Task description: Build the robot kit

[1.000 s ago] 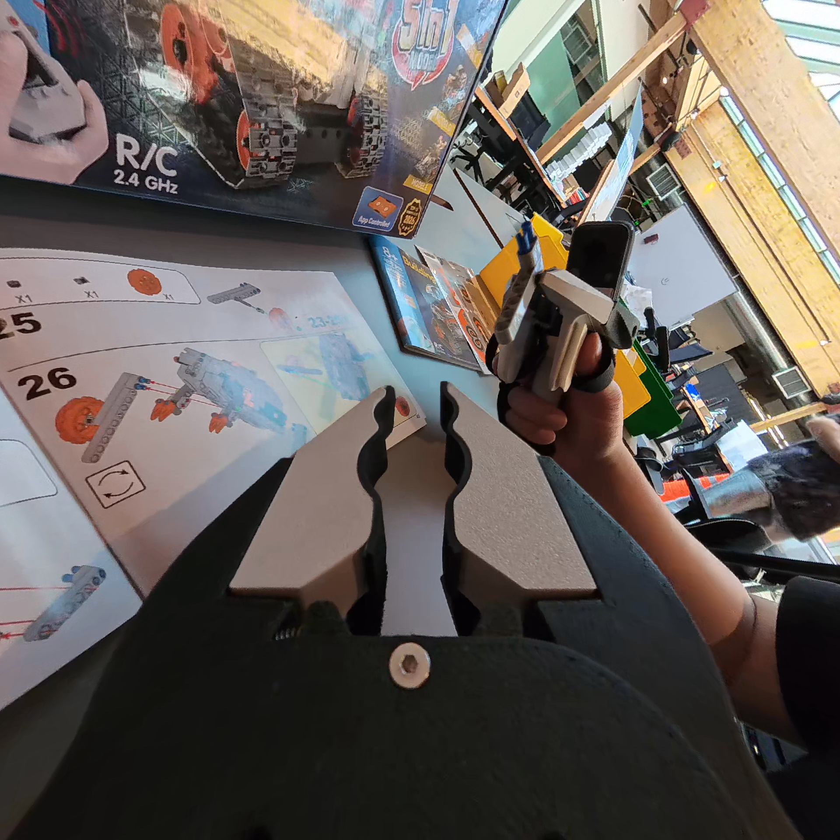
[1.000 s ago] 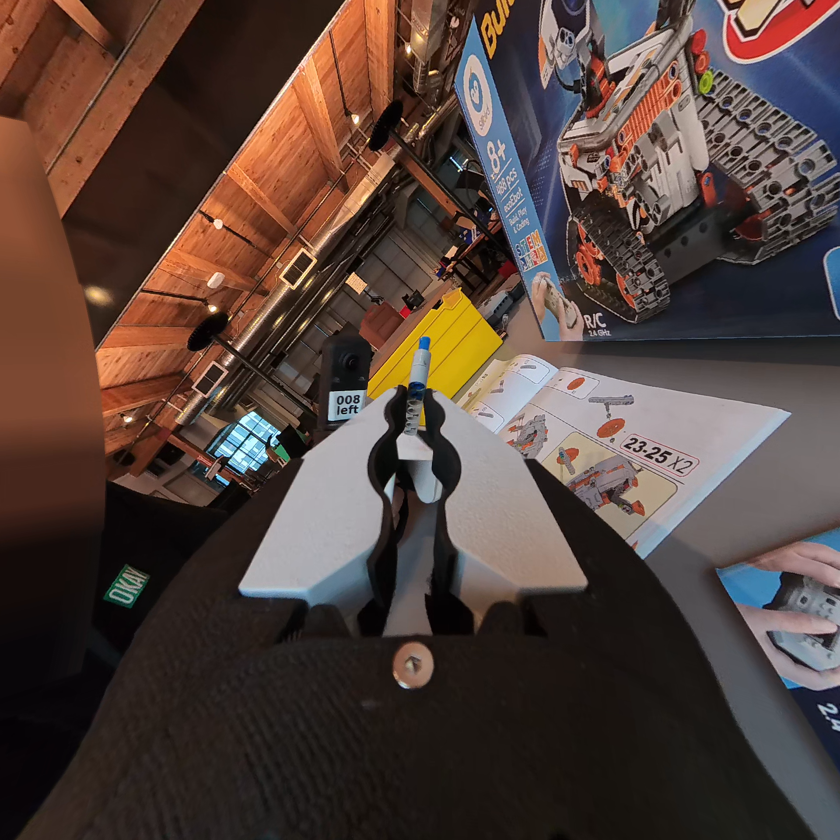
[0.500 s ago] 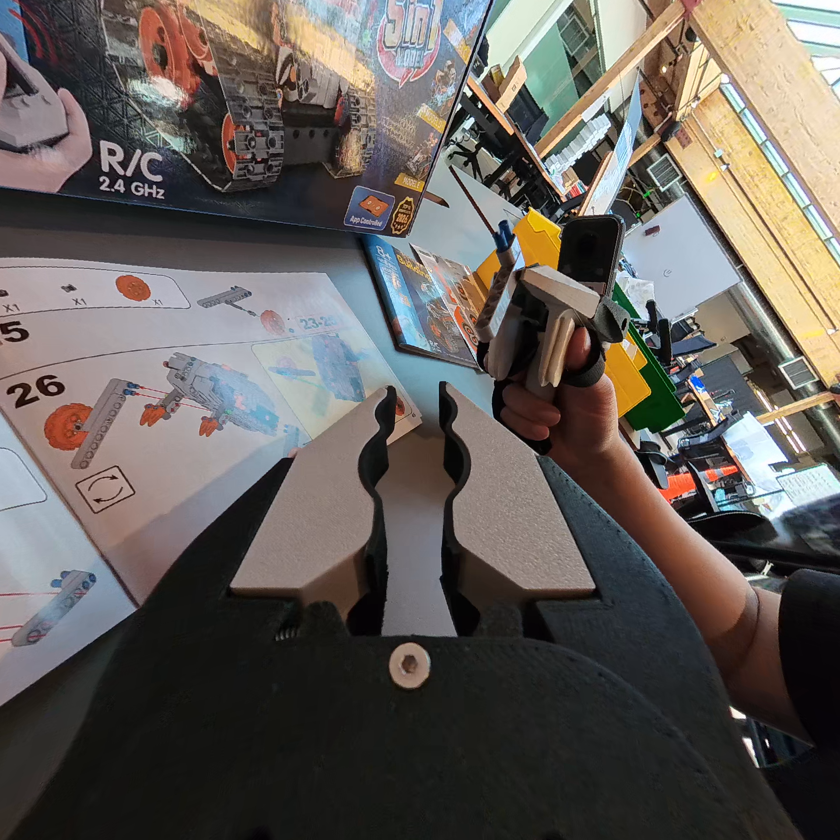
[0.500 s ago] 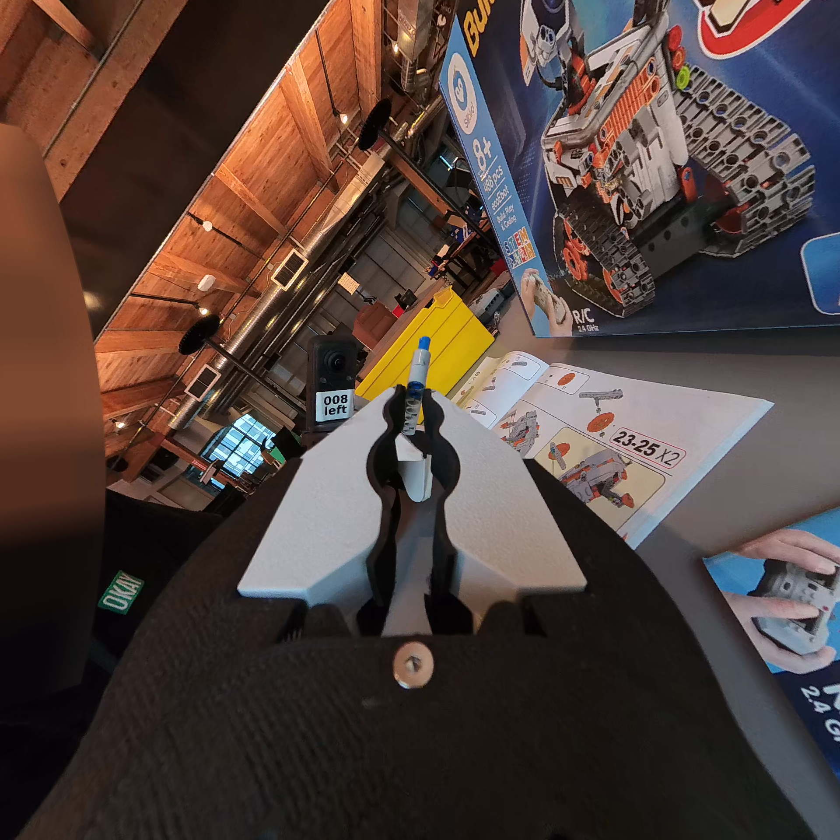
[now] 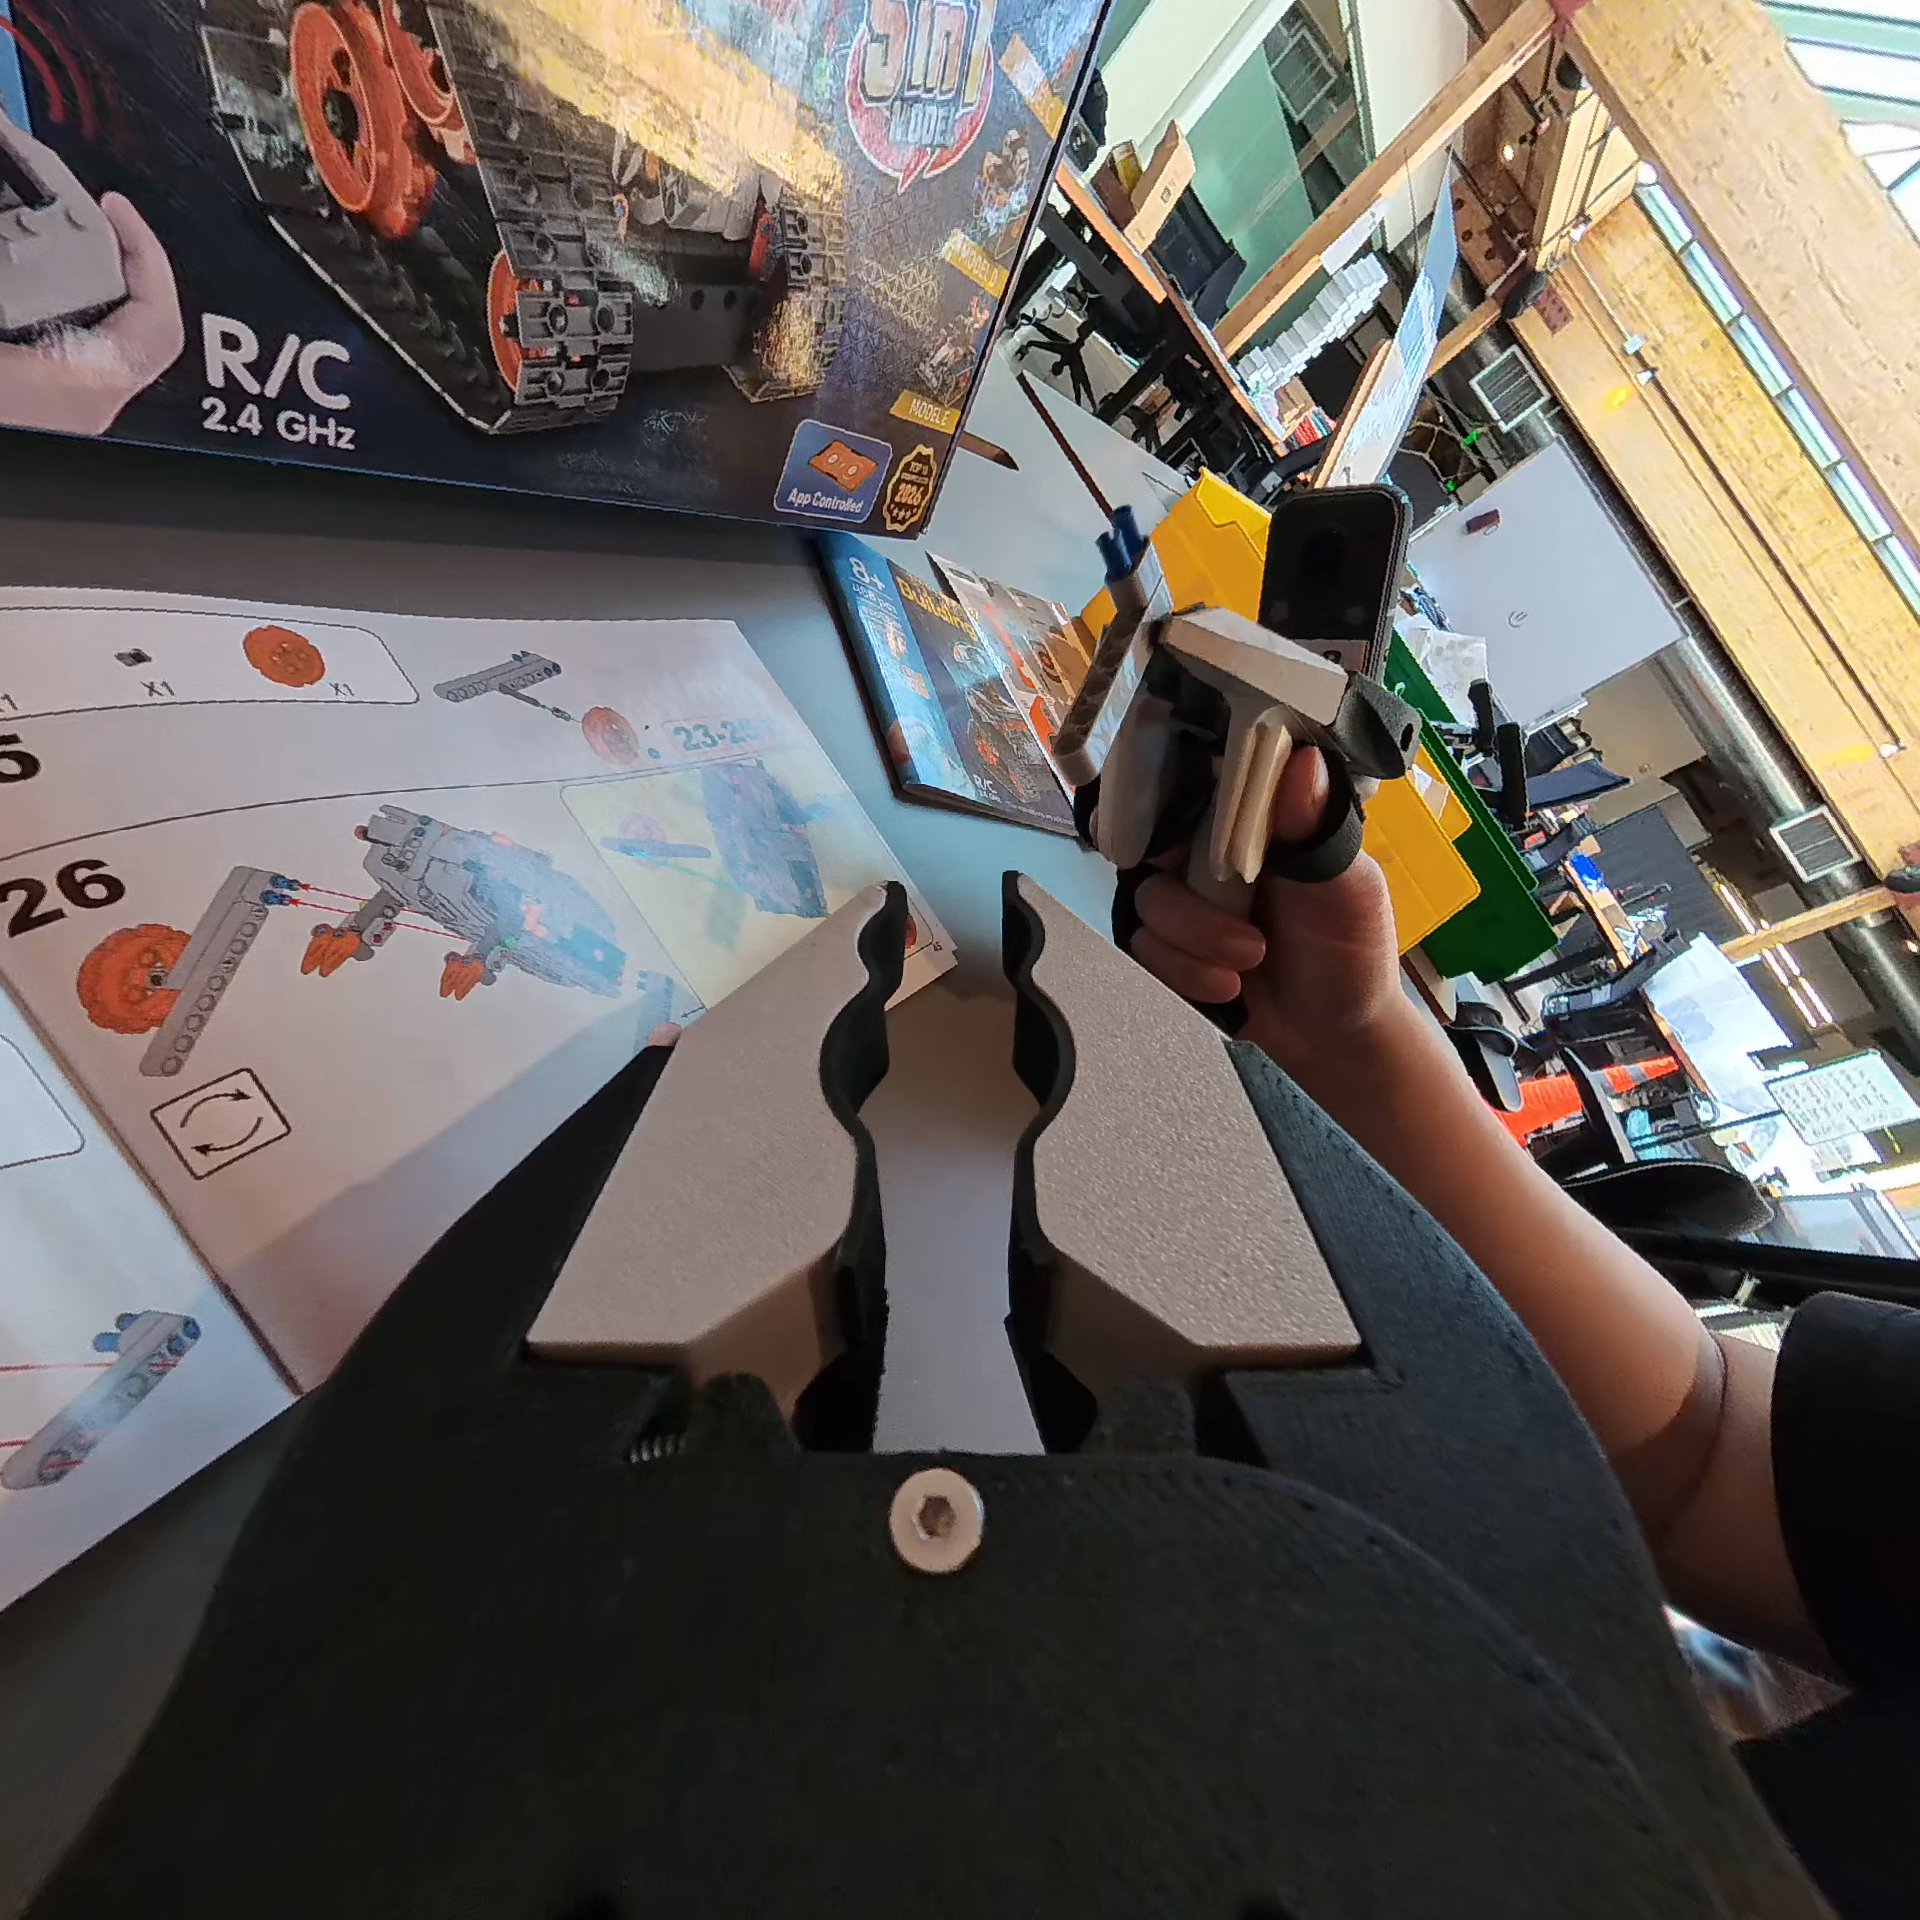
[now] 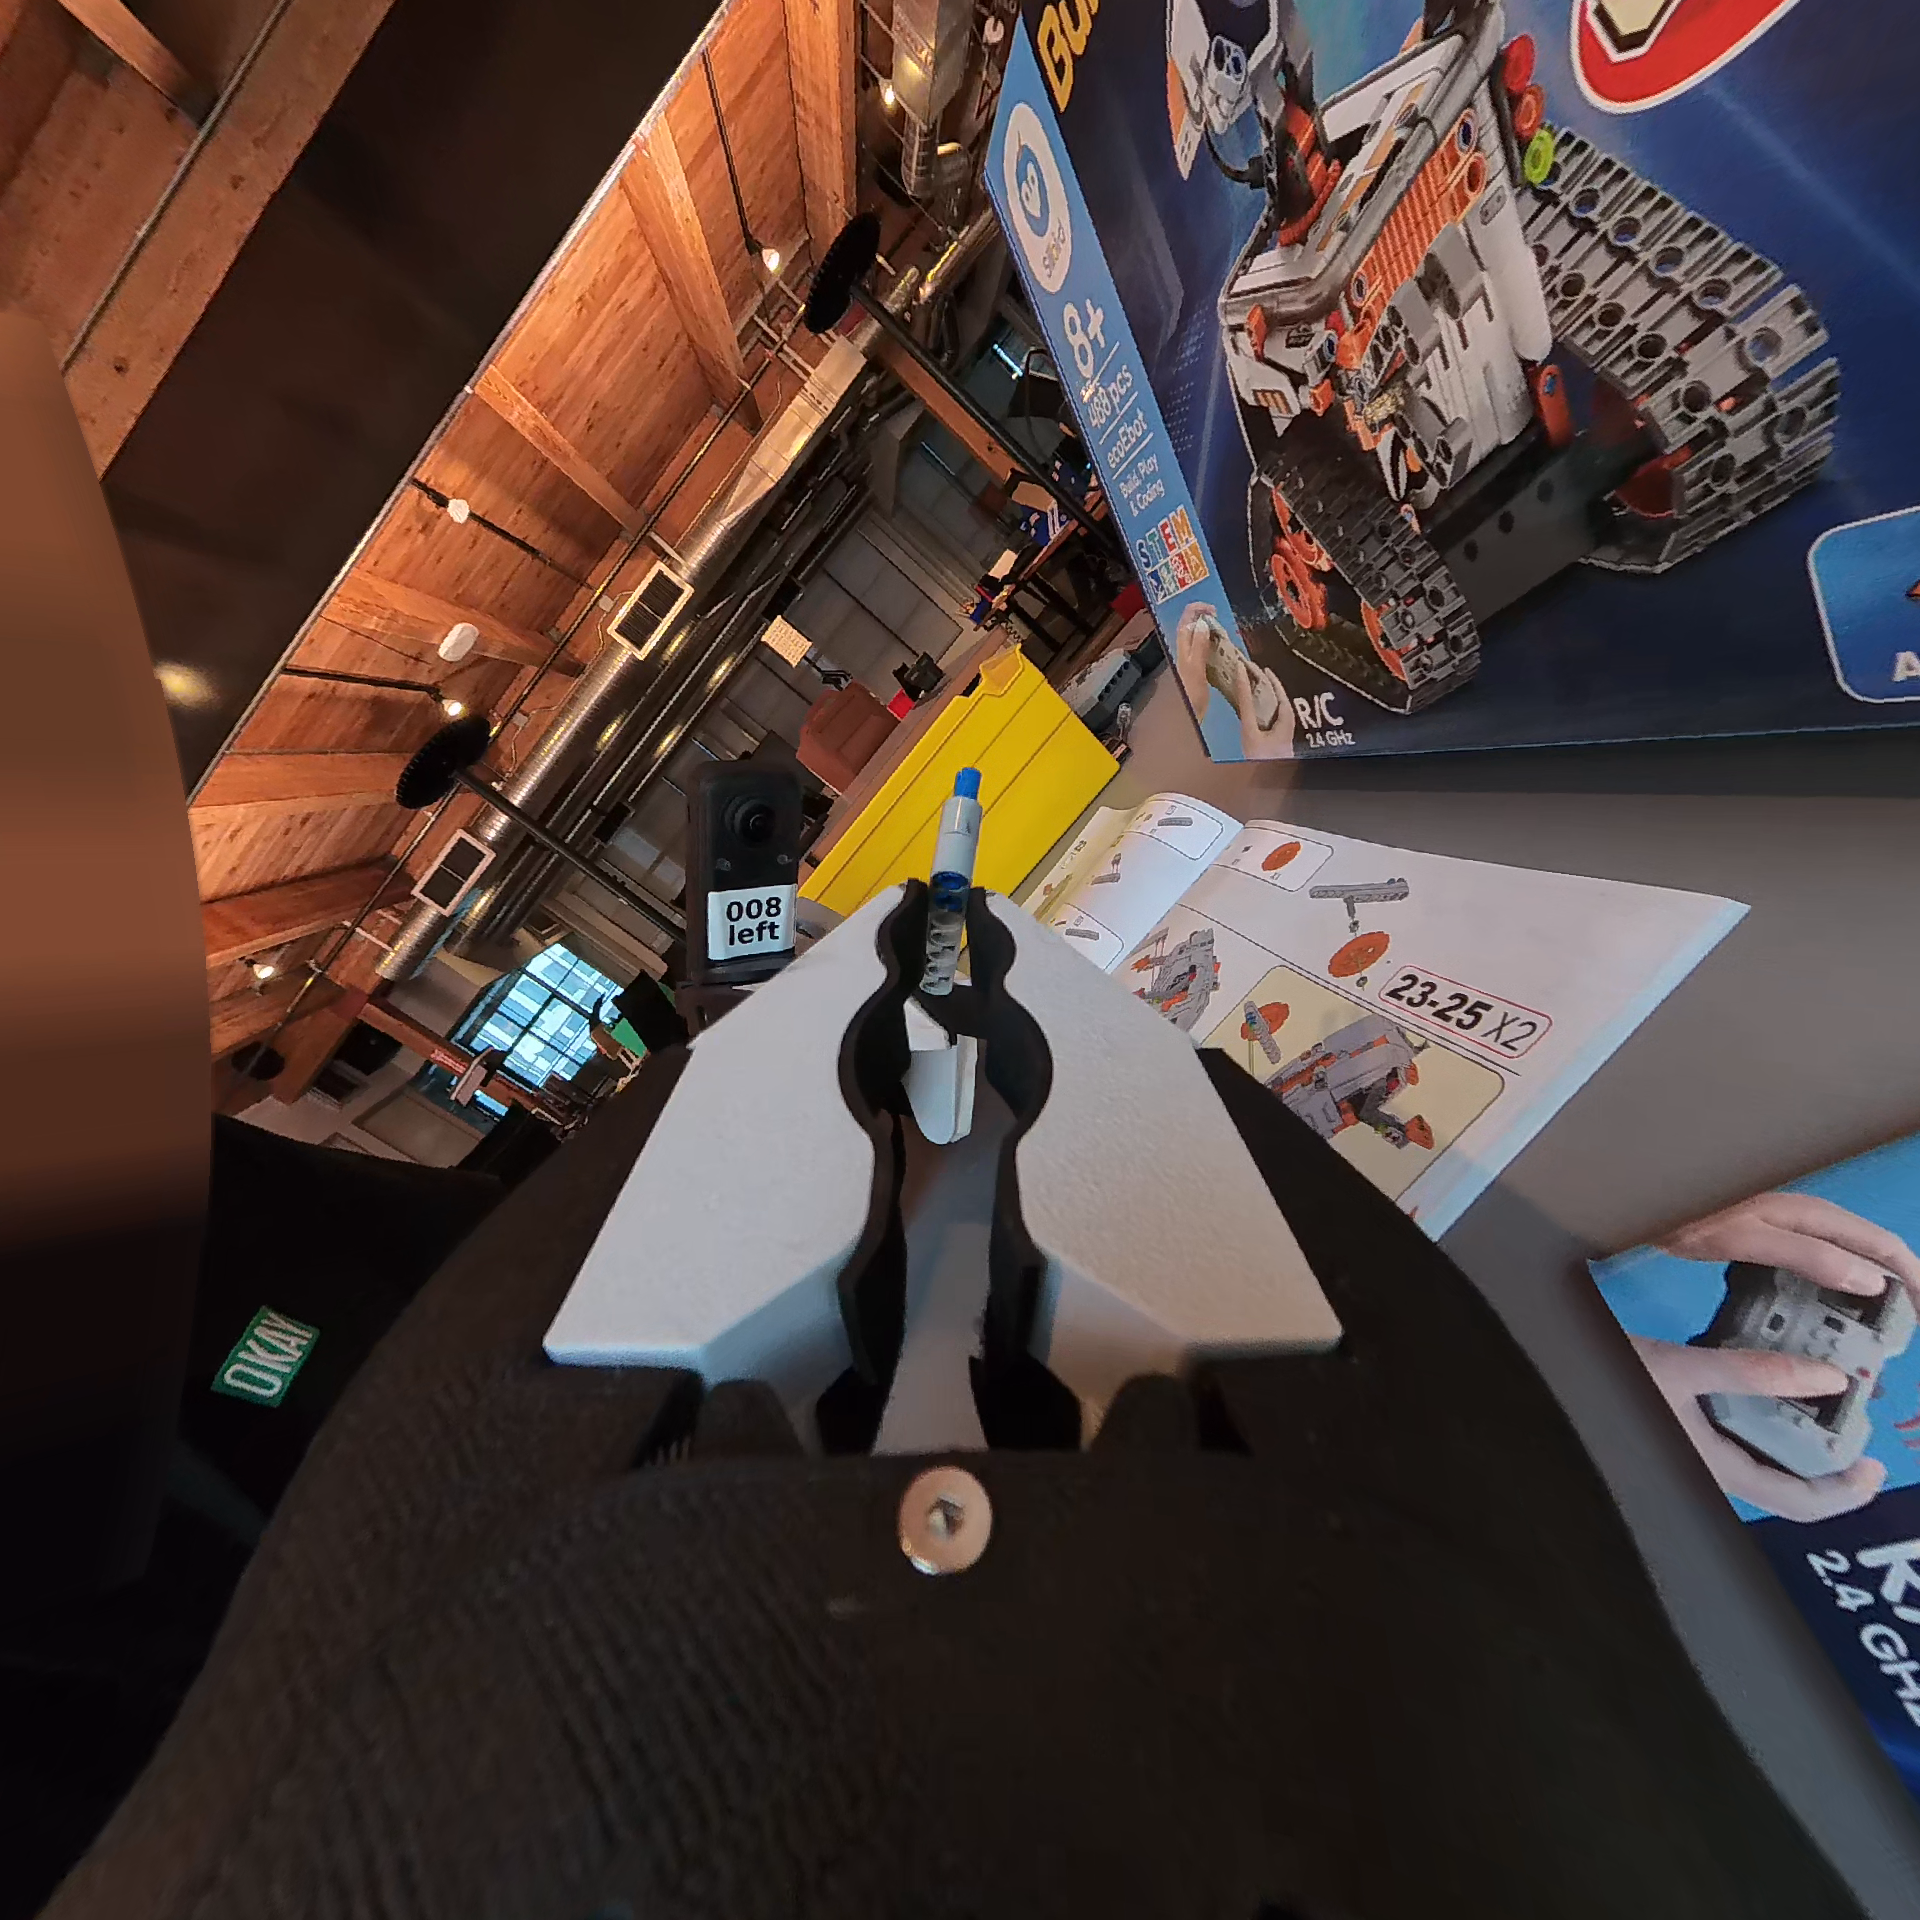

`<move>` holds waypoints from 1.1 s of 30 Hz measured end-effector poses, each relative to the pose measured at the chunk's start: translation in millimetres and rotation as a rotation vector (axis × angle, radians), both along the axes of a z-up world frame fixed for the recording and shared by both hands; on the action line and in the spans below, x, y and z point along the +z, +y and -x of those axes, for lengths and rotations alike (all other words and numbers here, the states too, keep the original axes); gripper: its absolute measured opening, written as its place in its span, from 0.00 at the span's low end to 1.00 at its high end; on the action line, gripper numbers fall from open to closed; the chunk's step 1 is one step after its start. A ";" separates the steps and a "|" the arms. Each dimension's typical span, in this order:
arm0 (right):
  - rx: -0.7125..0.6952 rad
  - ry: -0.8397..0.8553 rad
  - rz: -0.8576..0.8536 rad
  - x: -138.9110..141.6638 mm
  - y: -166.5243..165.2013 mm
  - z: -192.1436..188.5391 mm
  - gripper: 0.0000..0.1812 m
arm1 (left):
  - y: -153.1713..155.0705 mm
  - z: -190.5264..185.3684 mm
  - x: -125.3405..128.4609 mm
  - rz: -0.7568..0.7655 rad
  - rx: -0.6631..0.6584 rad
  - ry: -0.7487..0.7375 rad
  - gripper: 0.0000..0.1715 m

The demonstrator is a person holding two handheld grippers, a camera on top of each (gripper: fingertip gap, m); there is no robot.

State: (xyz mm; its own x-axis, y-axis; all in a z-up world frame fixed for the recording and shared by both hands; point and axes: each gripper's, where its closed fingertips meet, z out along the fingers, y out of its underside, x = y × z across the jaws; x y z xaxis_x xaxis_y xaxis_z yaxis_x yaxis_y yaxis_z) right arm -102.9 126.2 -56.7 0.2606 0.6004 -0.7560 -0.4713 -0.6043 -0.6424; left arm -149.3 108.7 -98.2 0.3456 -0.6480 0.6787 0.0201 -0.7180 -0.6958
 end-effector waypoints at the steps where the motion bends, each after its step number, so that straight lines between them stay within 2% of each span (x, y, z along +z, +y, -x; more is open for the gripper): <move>1: 0.002 -0.003 0.002 -0.6 0.0 0.5 0.03 | 0.0 -0.1 -0.1 -0.001 0.000 0.001 0.10; 17: 0.022 -0.002 0.019 -2.2 -1.5 4.4 0.03 | -2.4 -2.2 1.3 0.010 -0.015 -0.017 0.09; 28: 0.054 0.010 0.026 -1.4 -4.5 9.2 0.03 | -9.1 -8.4 17.1 0.021 -0.064 -0.134 0.11; 33: 0.061 0.019 0.028 -0.1 -5.3 10.1 0.03 | -9.9 -9.1 15.7 0.040 -0.071 -0.139 0.11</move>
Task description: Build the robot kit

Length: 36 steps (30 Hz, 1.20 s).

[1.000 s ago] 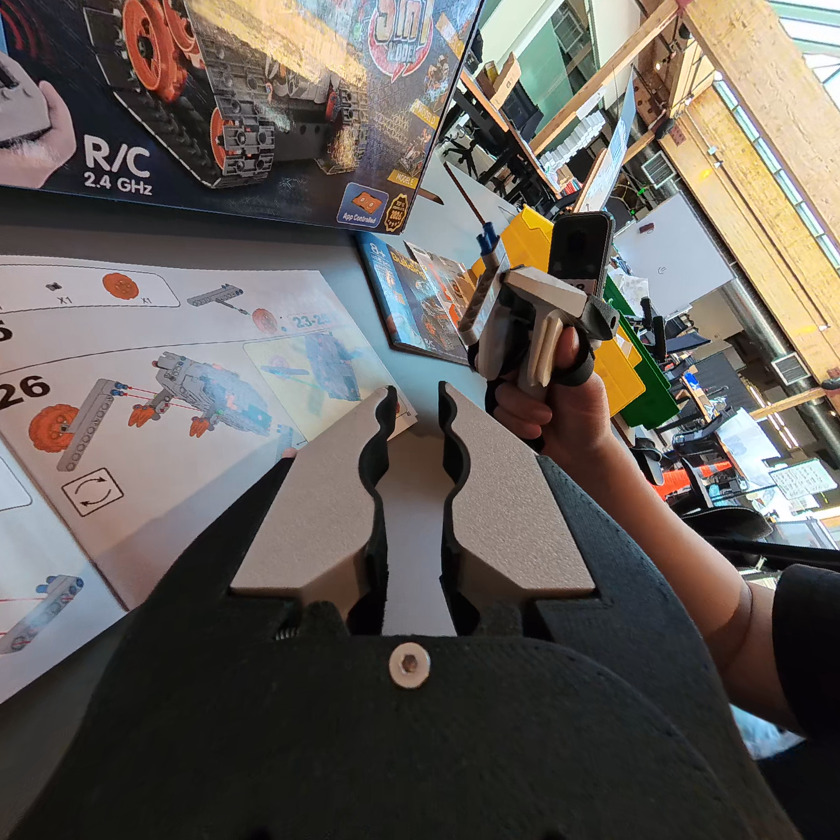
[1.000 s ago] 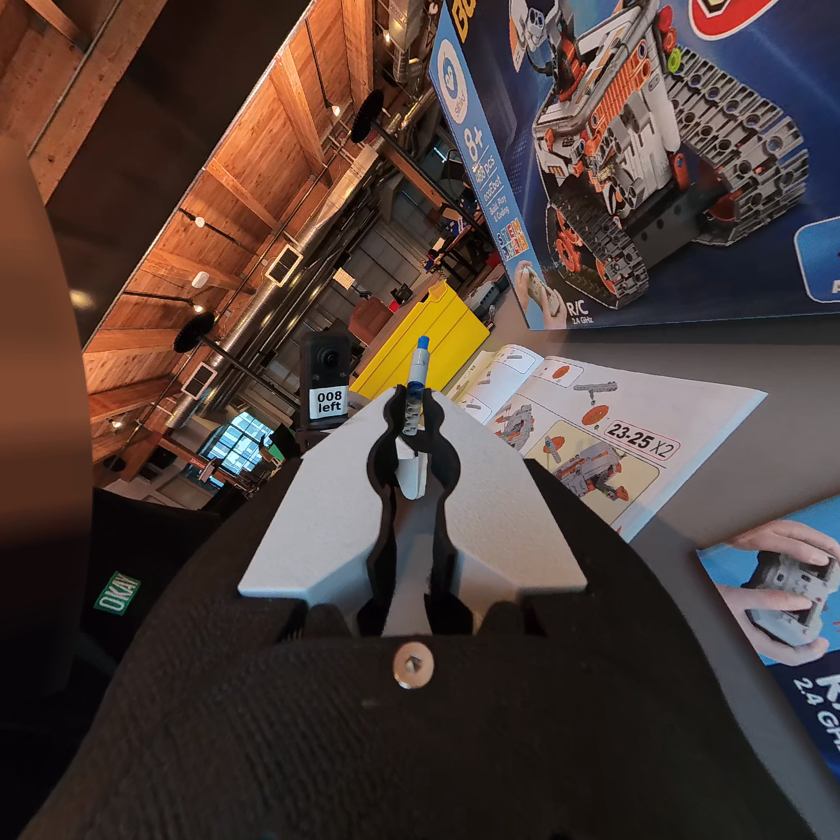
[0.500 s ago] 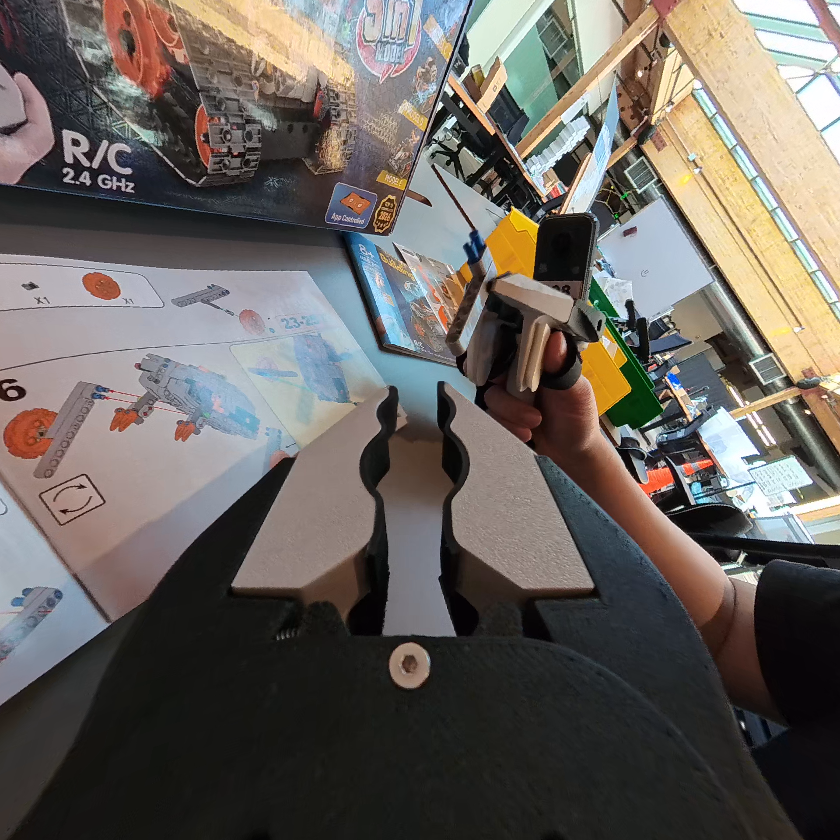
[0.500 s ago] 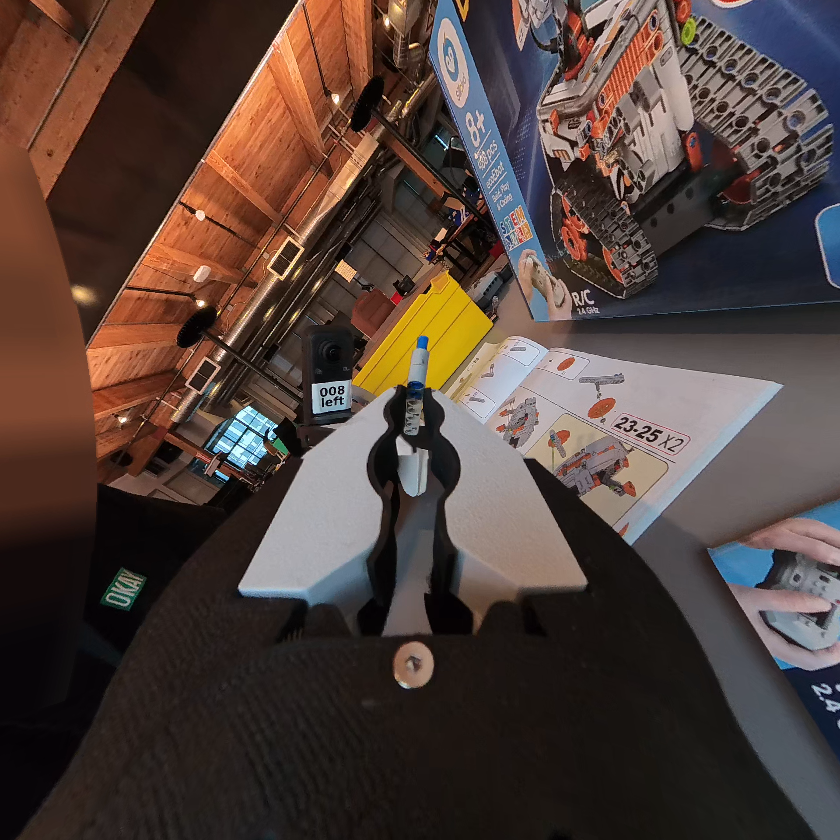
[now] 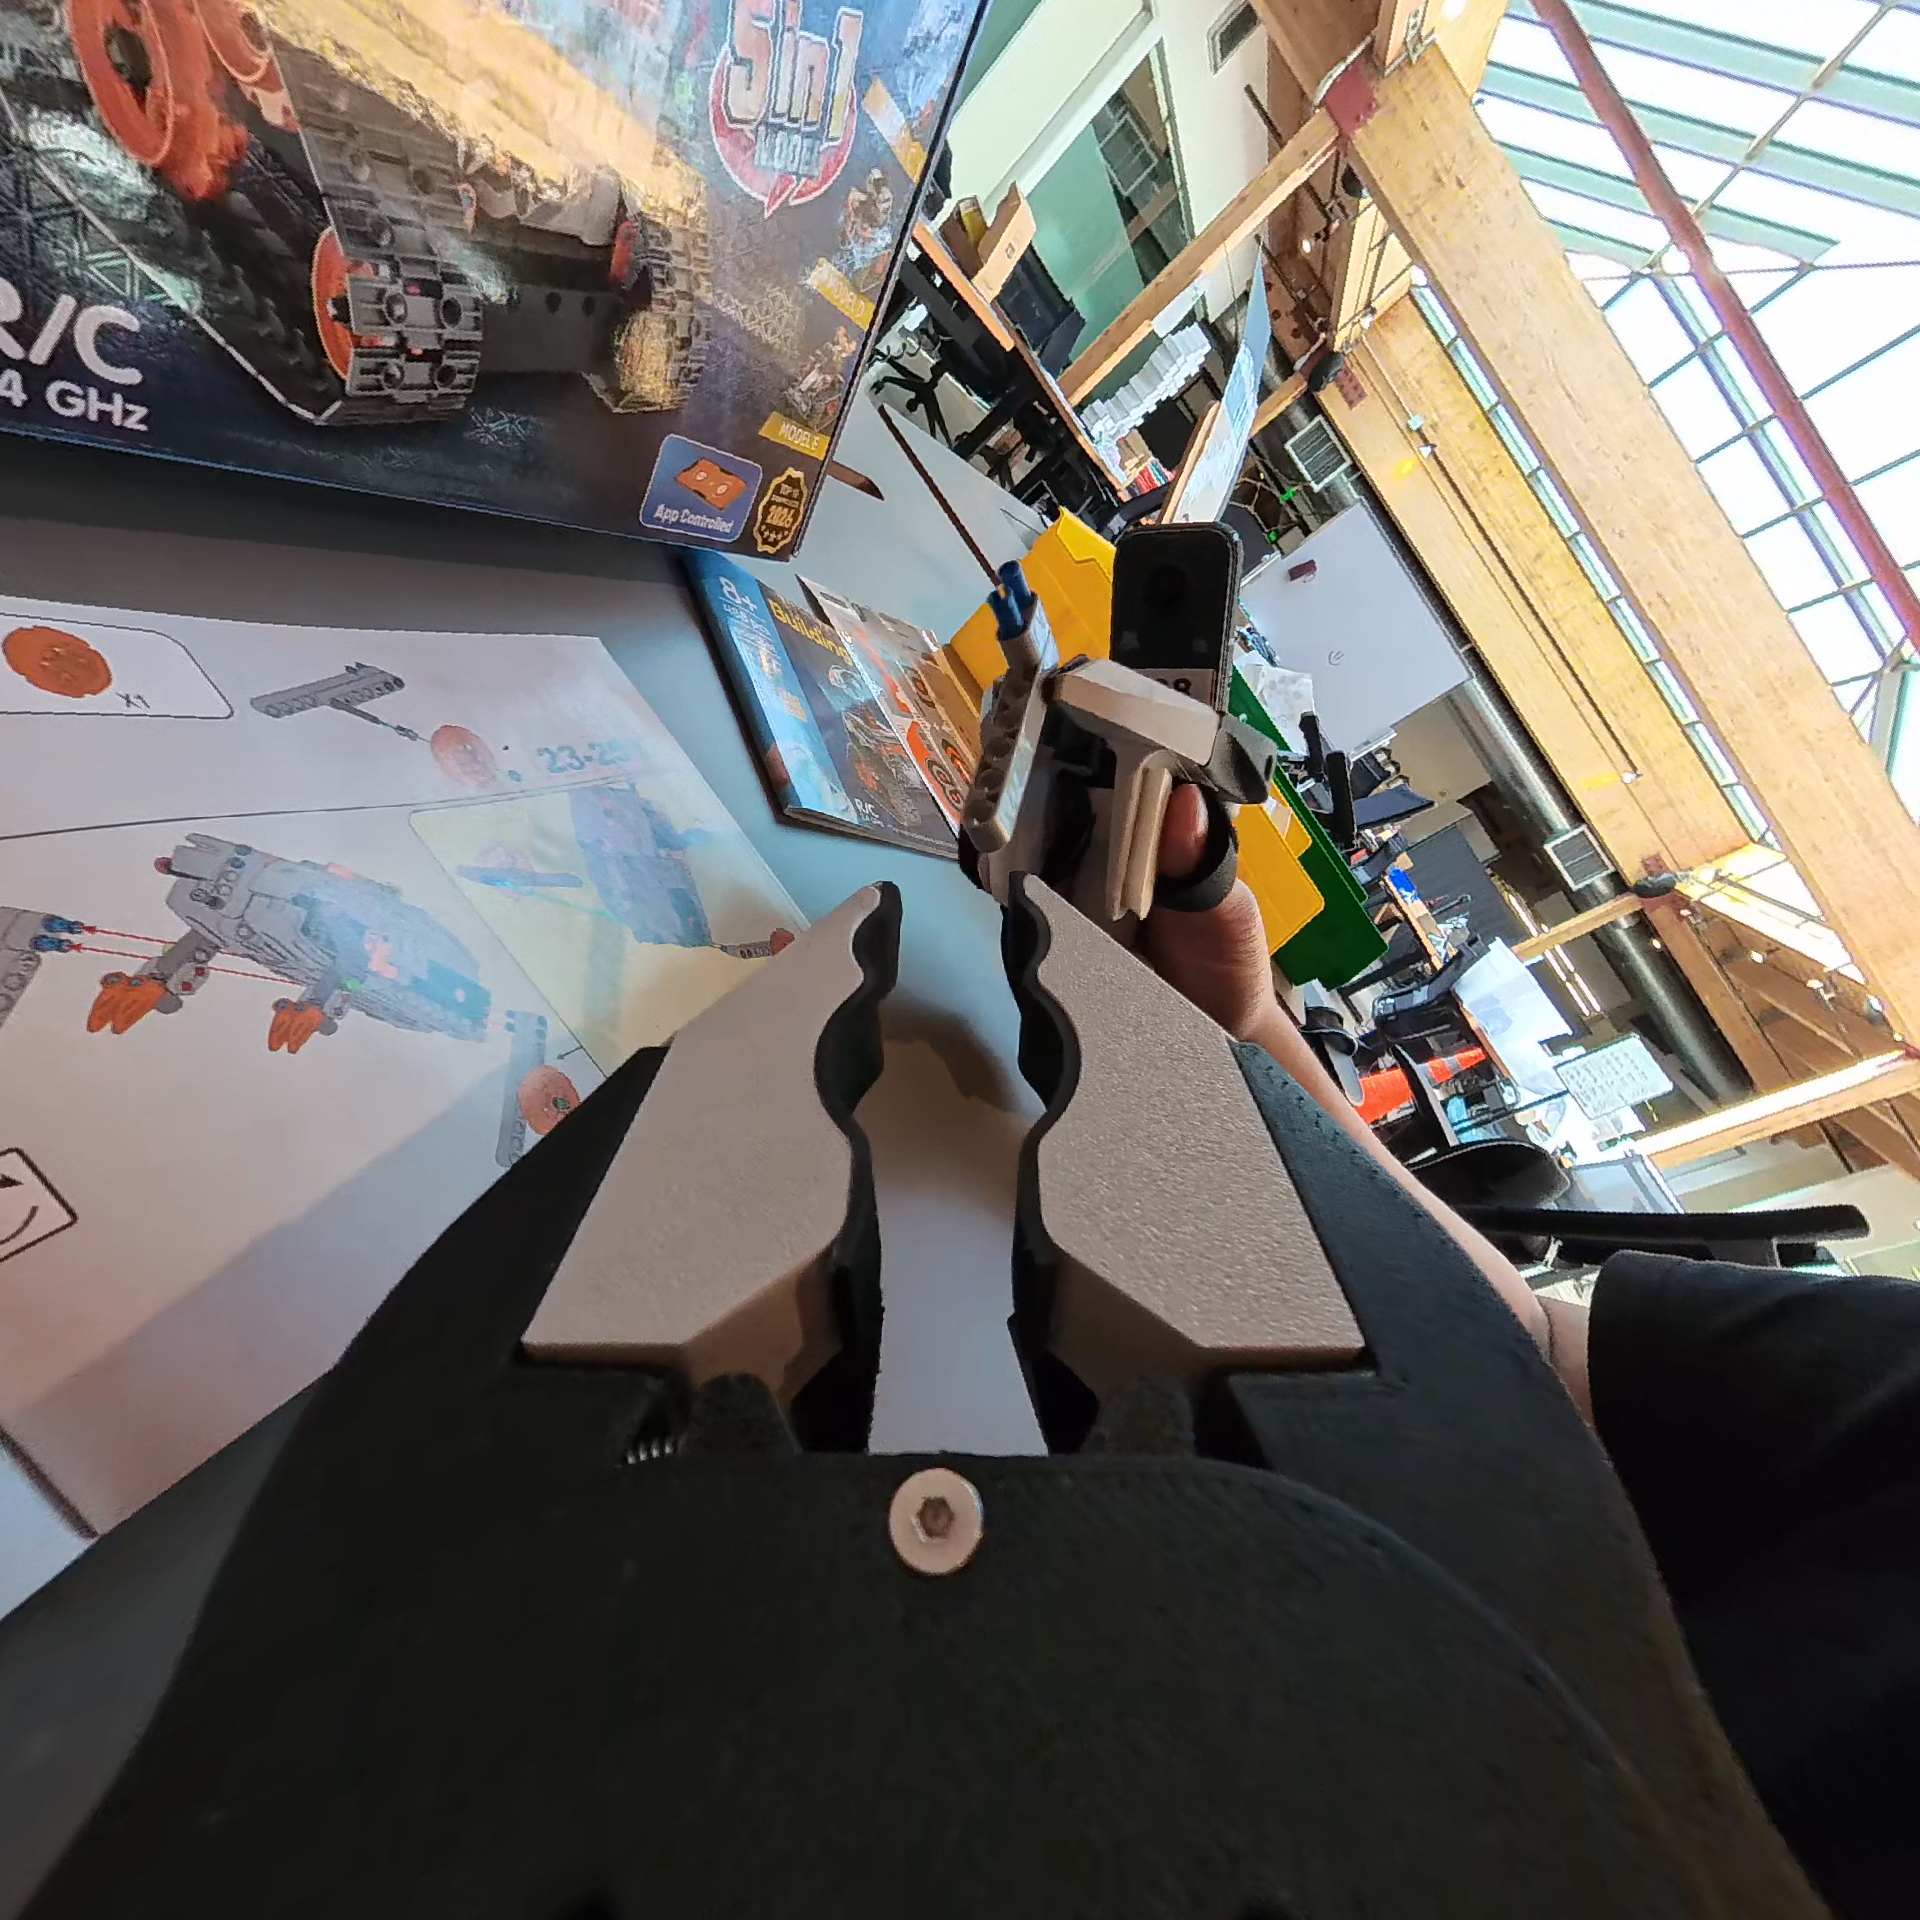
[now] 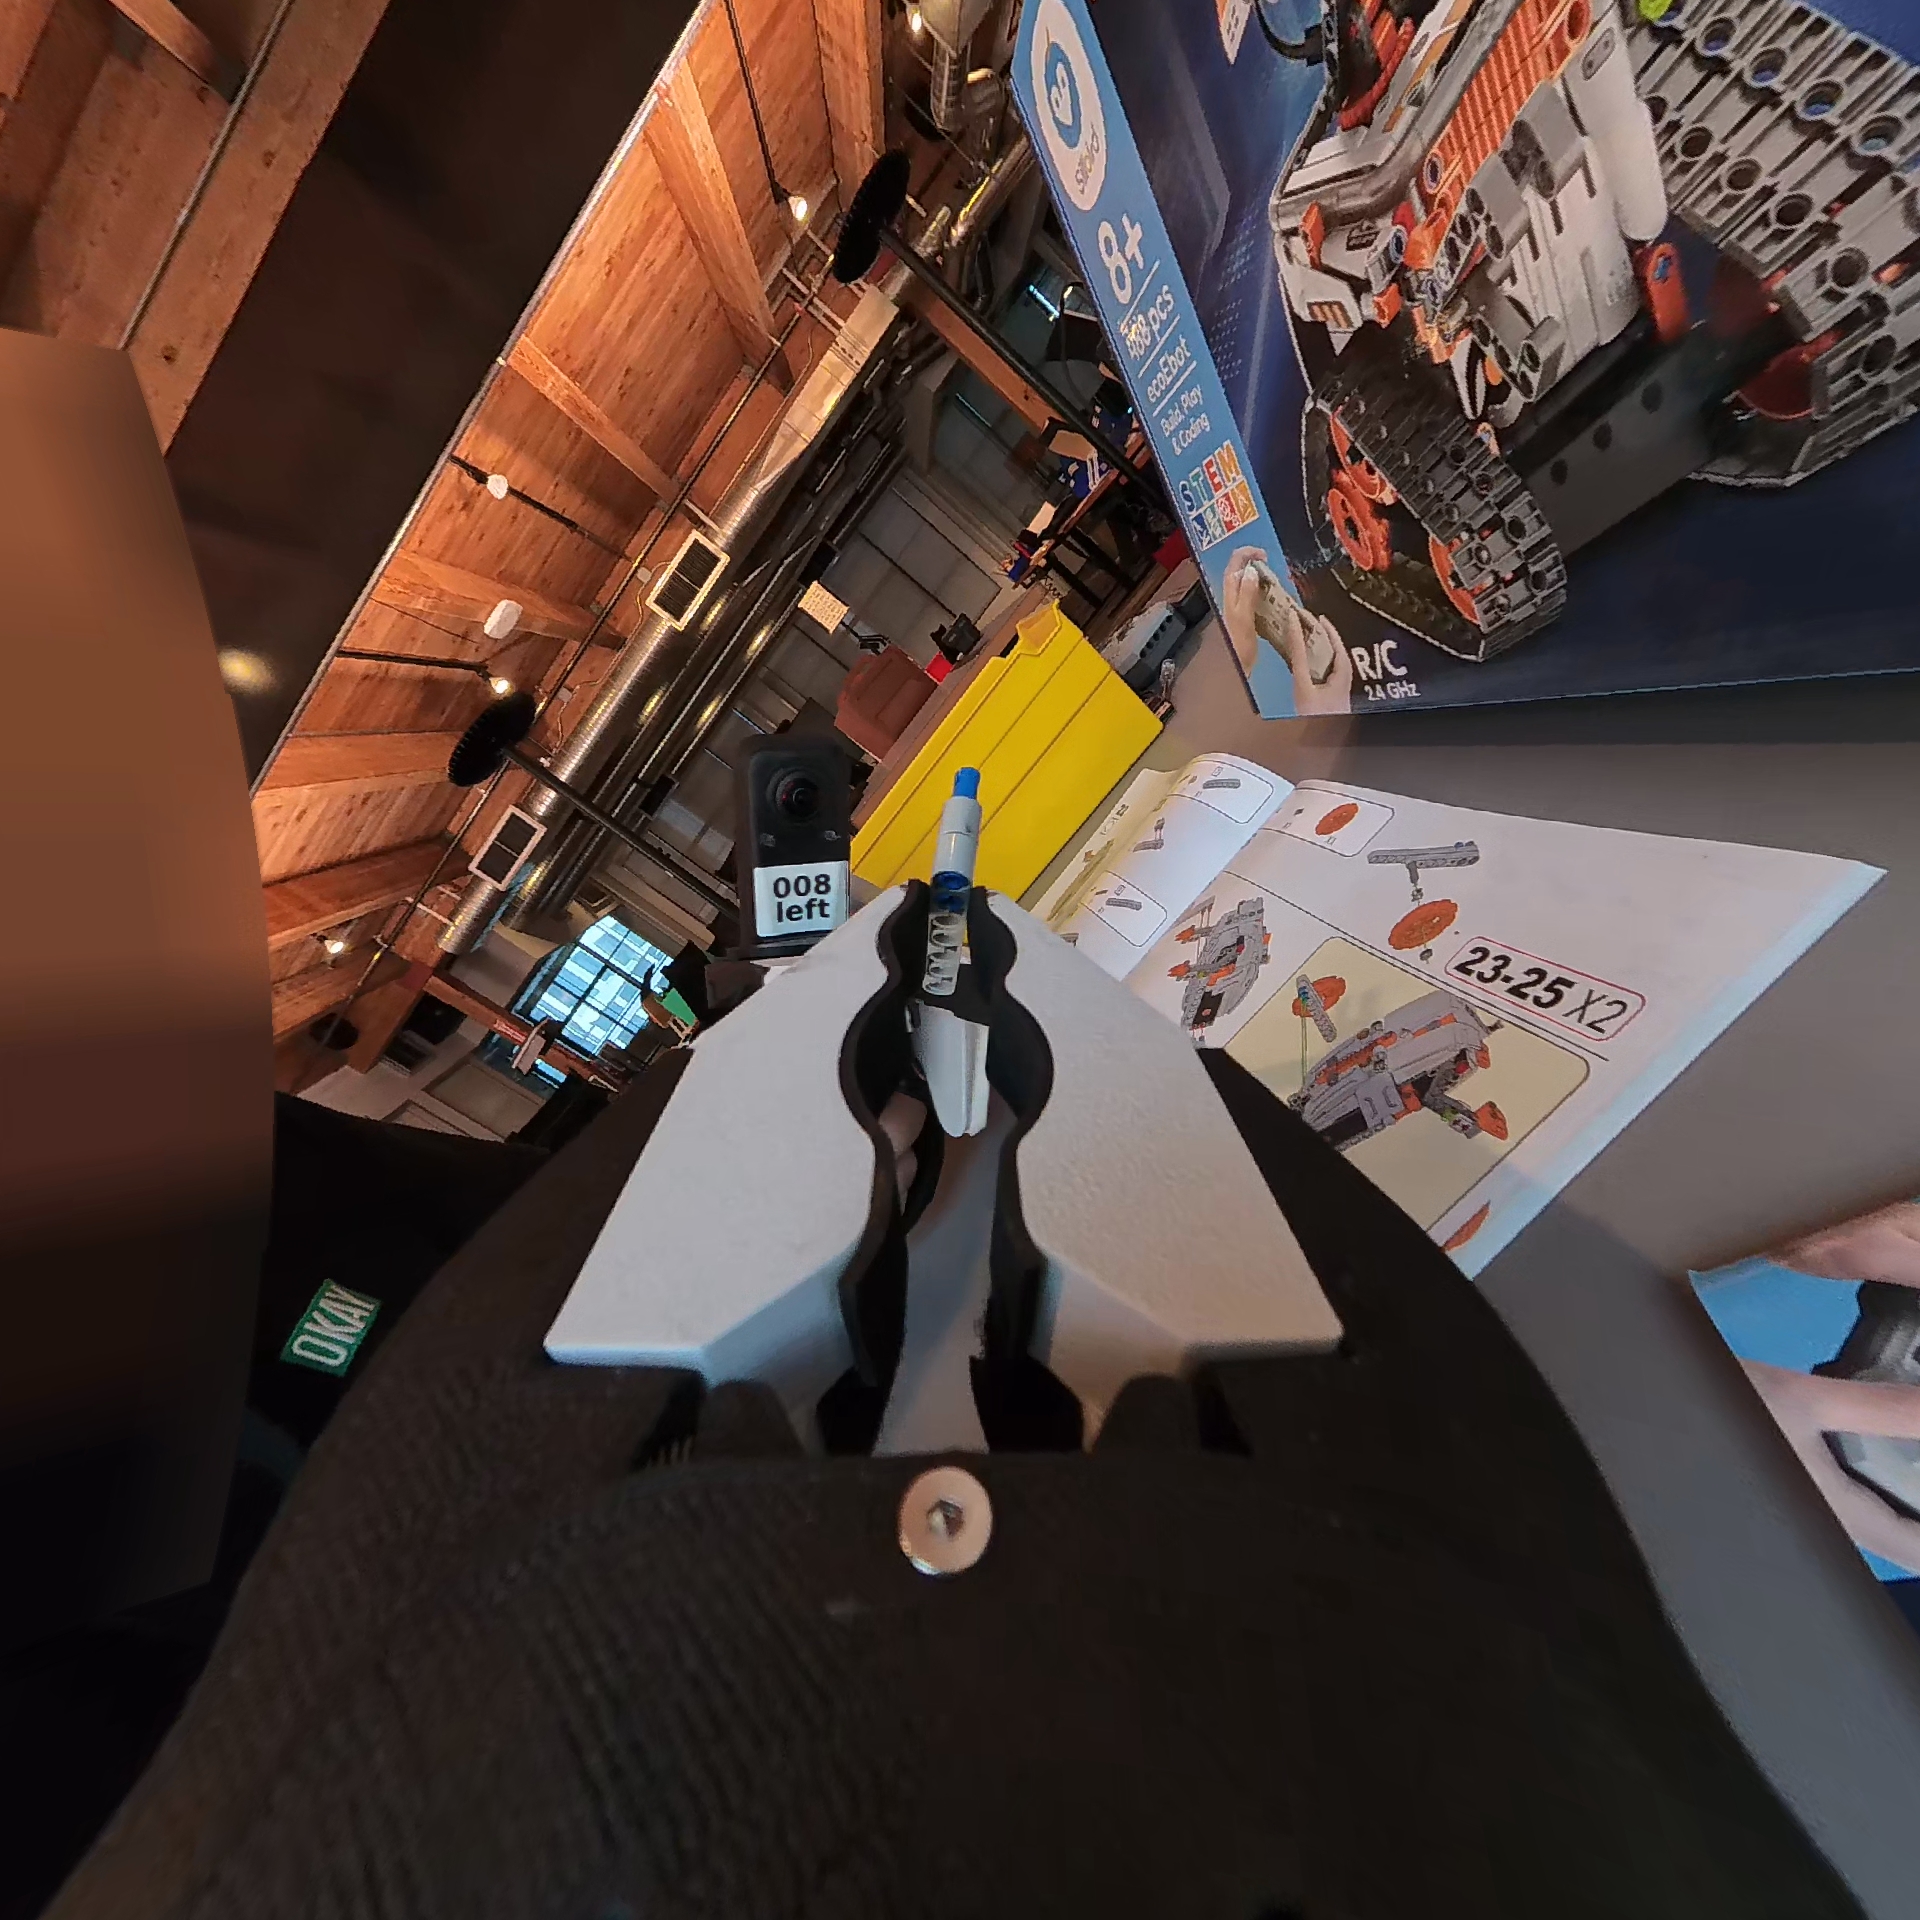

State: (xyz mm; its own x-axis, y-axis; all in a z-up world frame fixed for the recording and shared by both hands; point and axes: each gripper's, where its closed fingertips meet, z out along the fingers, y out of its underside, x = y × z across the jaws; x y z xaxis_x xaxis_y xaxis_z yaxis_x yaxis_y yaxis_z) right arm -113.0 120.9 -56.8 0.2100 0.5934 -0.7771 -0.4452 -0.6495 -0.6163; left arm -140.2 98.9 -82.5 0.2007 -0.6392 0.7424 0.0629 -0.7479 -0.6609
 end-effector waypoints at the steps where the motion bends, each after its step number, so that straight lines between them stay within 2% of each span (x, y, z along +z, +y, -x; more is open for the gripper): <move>1: 0.001 0.001 0.000 0.2 -0.1 0.1 0.03 | 0.2 0.3 -0.4 0.002 0.001 0.001 0.11; 10: -0.006 0.002 0.000 2.0 0.0 0.3 0.03 | -6.9 -7.4 -15.1 0.029 -0.055 0.062 0.12; 17: -0.001 0.015 0.026 0.8 0.3 0.7 0.03 | -3.6 -5.0 -12.3 0.031 -0.041 0.046 0.13; 29: -0.033 -0.010 0.192 -21.8 7.3 -2.2 0.03 | 5.7 1.6 -13.5 0.019 -0.002 0.064 0.12; 36: -0.032 -0.035 0.234 -30.7 7.3 0.2 0.03 | 9.1 4.0 -12.6 -0.096 0.031 0.147 0.13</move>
State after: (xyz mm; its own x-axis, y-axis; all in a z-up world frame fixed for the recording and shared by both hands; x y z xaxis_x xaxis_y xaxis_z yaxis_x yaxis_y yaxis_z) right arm -113.2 128.2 -87.5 0.2550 0.3904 -0.8846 -0.4492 -0.7623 -0.4659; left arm -144.2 108.0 -95.1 0.3228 -0.6975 0.6398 -0.0176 -0.6803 -0.7327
